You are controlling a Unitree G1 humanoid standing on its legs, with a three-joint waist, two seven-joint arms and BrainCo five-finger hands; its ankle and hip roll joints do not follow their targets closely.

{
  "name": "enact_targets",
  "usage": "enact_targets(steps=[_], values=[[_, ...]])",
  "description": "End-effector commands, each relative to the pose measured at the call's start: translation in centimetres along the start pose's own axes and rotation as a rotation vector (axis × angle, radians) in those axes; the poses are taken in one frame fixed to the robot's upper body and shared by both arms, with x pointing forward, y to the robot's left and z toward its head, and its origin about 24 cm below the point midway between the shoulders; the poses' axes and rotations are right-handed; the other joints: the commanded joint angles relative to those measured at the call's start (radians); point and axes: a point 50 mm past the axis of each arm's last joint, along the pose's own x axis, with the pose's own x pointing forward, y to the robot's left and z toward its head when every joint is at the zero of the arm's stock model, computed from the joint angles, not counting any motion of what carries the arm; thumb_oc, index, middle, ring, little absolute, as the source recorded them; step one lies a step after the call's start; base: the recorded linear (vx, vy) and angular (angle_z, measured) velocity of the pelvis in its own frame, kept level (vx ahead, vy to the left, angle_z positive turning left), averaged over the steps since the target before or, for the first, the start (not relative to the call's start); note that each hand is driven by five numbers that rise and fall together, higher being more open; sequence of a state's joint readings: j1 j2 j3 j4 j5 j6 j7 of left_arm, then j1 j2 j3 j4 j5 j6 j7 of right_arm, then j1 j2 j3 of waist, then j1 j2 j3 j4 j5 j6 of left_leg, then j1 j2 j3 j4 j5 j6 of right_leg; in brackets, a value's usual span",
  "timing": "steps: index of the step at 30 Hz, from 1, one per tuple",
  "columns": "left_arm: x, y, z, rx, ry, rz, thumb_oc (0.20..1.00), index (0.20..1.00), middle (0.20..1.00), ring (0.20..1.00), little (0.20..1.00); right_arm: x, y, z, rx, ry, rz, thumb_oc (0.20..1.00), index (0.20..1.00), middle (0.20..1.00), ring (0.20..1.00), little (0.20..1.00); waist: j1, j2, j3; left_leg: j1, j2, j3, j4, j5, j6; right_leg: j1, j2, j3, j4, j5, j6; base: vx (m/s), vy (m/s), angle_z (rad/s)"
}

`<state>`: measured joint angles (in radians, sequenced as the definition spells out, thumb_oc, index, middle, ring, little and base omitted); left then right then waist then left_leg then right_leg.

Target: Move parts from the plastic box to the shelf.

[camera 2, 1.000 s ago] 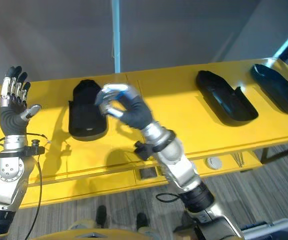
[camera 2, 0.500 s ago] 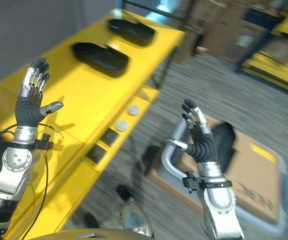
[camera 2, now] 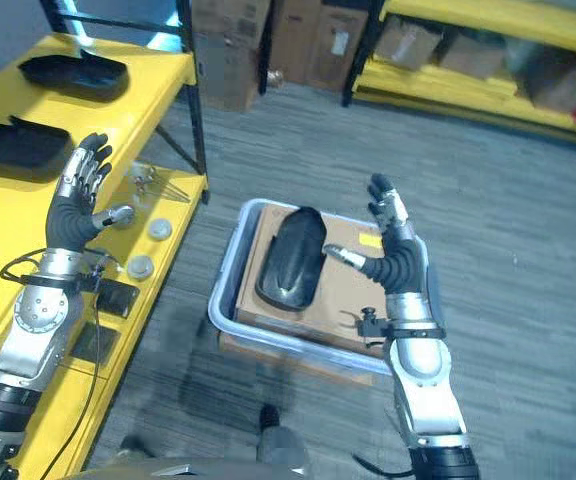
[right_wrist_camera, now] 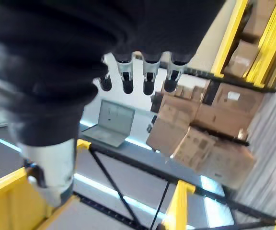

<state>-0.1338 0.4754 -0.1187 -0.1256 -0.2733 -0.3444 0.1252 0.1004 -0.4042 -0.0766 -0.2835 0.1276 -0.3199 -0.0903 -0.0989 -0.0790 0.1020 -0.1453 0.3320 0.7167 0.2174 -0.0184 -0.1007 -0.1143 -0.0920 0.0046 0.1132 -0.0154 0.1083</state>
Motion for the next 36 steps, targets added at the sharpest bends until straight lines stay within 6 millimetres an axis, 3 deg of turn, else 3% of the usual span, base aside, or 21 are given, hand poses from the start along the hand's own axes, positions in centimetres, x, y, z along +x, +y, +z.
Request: enact_targets(steps=[1, 2, 3, 4, 5, 6, 7, 9, 11, 13, 14, 15, 19, 26, 32, 36], values=[[1.3, 1.0, 3.1, 0.01, -0.163, 0.017, 1.0, 1.0, 1.0, 1.0, 1.0, -0.2, -0.8, 2.4, -0.025, -0.125, -0.021, 1.0, 1.0, 1.0, 1.0, 1.0, 0.023, -0.007, 0.004, -0.013, 0.007, -0.05, -0.07, 0.072, -0.027, 0.145, -0.09, -0.023, -0.046, -0.137, 0.096, -0.32, -0.437, -0.44], [1.0, 1.0, 2.6, 0.003, -0.138, 0.038, 1.0, 1.0, 1.0, 1.0, 1.0, -0.4, -0.7, 1.8, -0.035, -0.093, -0.012, 1.0, 1.0, 1.0, 1.0, 1.0, 0.026, -0.006, 0.016, -0.007, 0.012, -0.067, -0.073, 0.079, -0.038, 0.152, -0.065, -0.028, -0.047, -0.151, 0.083, -0.13, -0.18, -0.02], [0.6, 0.9, 2.2, -0.013, -0.117, 0.049, 1.0, 1.0, 1.0, 1.0, 1.0, -0.5, -0.8, 1.6, -0.045, -0.082, -0.004, 1.0, 1.0, 1.0, 1.0, 1.0, 0.037, -0.001, 0.036, -0.004, 0.01, -0.132, -0.067, 0.085, -0.052, 0.153, -0.047, -0.038, -0.029, -0.166, 0.069, -0.13, -0.169, 0.22], [0.6, 0.9, 2.2, -0.013, -0.117, 0.049, 1.0, 1.0, 1.0, 1.0, 1.0, -0.5, -0.8, 1.6, -0.045, -0.083, -0.004, 1.0, 1.0, 1.0, 1.0, 1.0, 0.036, 0.0, 0.037, -0.004, 0.011, -0.133, -0.066, 0.085, -0.052, 0.153, -0.047, -0.039, -0.028, -0.166, 0.068, -0.31, -0.203, 0.2], [0.0, 0.9, 1.7, -0.03, -0.084, 0.048, 1.0, 1.0, 1.0, 1.0, 1.0, -0.2, -0.9, 0.9, -0.086, -0.049, 0.032, 1.0, 1.0, 1.0, 1.0, 1.0, 0.084, -0.004, 0.075, -0.024, -0.059, -0.369, -0.012, 0.057, -0.062, 0.116, -0.025, -0.024, 0.015, -0.15, 0.049, -0.33, -0.194, -0.06], [-0.3, 1.1, 1.9, -0.019, -0.088, 0.039, 1.0, 1.0, 1.0, 1.0, 1.0, 0.1, -0.9, 0.7, -0.124, -0.042, 0.055, 1.0, 1.0, 1.0, 1.0, 1.0, 0.089, -0.014, 0.079, -0.016, -0.109, -0.481, 0.037, -0.013, -0.044, 0.104, -0.026, -0.01, 0.034, -0.14, 0.045, -0.39, -0.216, -0.99], [-0.5, 1.3, 2.0, -0.003, -0.089, 0.032, 1.0, 1.0, 1.0, 1.0, 1.0, 0.3, -0.8, 0.5, -0.14, -0.038, 0.071, 1.0, 1.0, 1.0, 1.0, 1.0, 0.088, -0.019, 0.078, 0.003, -0.149, -0.548, 0.086, -0.067, -0.027, 0.093, -0.024, 0.008, 0.043, -0.131, 0.038, -0.18, -0.105, -1.3], [-0.9, 1.6, 1.8, -0.003, -0.077, 0.049, 1.0, 1.0, 1.0, 1.0, 1.0, 0.6, -0.5, -0.6, -0.12, 0.005, 0.09, 1.0, 1.0, 1.0, 1.0, 1.0, 0.092, -0.022, 0.07, 0.03, -0.196, -0.608, 0.221, -0.114, -0.013, 0.07, -0.004, 0.054, 0.058, -0.117, 0.018, -0.14, -0.059, -0.76], [-1.1, 1.5, 1.4, -0.028, -0.053, 0.053, 1.0, 1.0, 1.0, 1.0, 1.0, 0.7, -0.2, -2.0, -0.122, 0.07, 0.102, 1.0, 1.0, 1.0, 1.0, 1.0, 0.096, -0.009, 0.053, 0.085, -0.229, -0.669, 0.228, -0.138, 0.008, 0.063, 0.029, 0.096, 0.064, -0.121, 0.01, -0.04, -0.011, -0.31], [-0.8, 1.1, 1.1, -0.04, -0.043, 0.038, 1.0, 1.0, 1.0, 1.0, 1.0, 0.3, -0.5, -2.9, -0.162, 0.122, 0.091, 1.0, 1.0, 1.0, 1.0, 1.0, 0.07, 0.017, 0.022, 0.138, -0.183, -0.634, 0.143, -0.142, 0.015, 0.074, 0.045, 0.102, 0.064, -0.137, 0.013, 0.03, 0.072, -0.93], [-0.8, 1.1, 1.0, -0.041, -0.043, 0.038, 1.0, 1.0, 1.0, 1.0, 1.0, 0.3, -0.5, -2.9, -0.163, 0.122, 0.091, 1.0, 1.0, 1.0, 1.0, 1.0, 0.074, 0.017, 0.023, 0.147, -0.183, -0.63, 0.133, -0.14, 0.014, 0.077, 0.046, 0.105, 0.063, -0.138, 0.012, 0.04, 0.19, -0.23], [0.0, 0.0, 1.0, -0.046, -0.046, -0.016, 1.0, 1.0, 1.0, 1.0, 1.0, 0.0, -0.7, -4.1, -0.185, 0.175, 0.047, 1.0, 1.0, 1.0, 1.0, 1.0, 0.052, 0.037, -0.01, 0.227, -0.168, -0.579, -0.034, -0.165, 0.016, 0.075, 0.037, 0.086, 0.074, -0.143, 0.028, 0.03, 0.139, 0.29], [1.0, -1.3, 1.0, -0.065, -0.056, -0.07, 1.0, 1.0, 1.0, 1.0, 1.0, 0.5, -0.4, -6.0, -0.204, 0.251, -0.02, 1.0, 1.0, 1.0, 1.0, 1.0, 0.046, 0.035, -0.014, 0.235, -0.197, -0.577, -0.097, -0.157, 0.018, 0.06, 0.012, 0.068, 0.08, -0.127, 0.048, 0.0, 0.127, 0.29], [-0.5, -2.0, -0.9, -0.108, 0.066, -0.117, 1.0, 1.0, 1.0, 1.0, 1.0, 3.4, -0.1, -6.9, -0.321, 0.247, -0.094, 1.0, 1.0, 1.0, 1.0, 1.0, 0.088, 0.028, 0.019, 0.2, -0.222, -0.57, -0.117, -0.147, 0.03, 0.038, -0.004, 0.071, 0.028, -0.091, 0.059, 0.02, 0.057, 0.06], [-1.5, -2.8, -2.9, -0.151, 0.199, -0.25, 1.0, 1.0, 1.0, 1.0, 1.0, 8.0, -0.8, -6.0, -0.435, 0.179, -0.199, 1.0, 1.0, 1.0, 1.0, 1.0, 0.123, 0.038, 0.071, 0.077, -0.231, -0.577, -0.123, -0.121, 0.023, -0.041, -0.007, 0.055, -0.046, -0.035, 0.061, -0.09, 0.002, 0.06], [-2.3, -2.8, -4.4, -0.132, 0.274, -0.255, 1.0, 1.0, 1.0, 1.0, 1.0, 9.7, -1.0, -5.6, -0.469, 0.161, -0.23, 1.0, 1.0, 1.0, 1.0, 1.0, 0.134, 0.046, 0.09, 0.013, -0.236, -0.593, -0.117, -0.107, 0.021, -0.09, -0.006, 0.054, -0.052, -0.017, 0.064, -0.07, -0.006, 0.08]])
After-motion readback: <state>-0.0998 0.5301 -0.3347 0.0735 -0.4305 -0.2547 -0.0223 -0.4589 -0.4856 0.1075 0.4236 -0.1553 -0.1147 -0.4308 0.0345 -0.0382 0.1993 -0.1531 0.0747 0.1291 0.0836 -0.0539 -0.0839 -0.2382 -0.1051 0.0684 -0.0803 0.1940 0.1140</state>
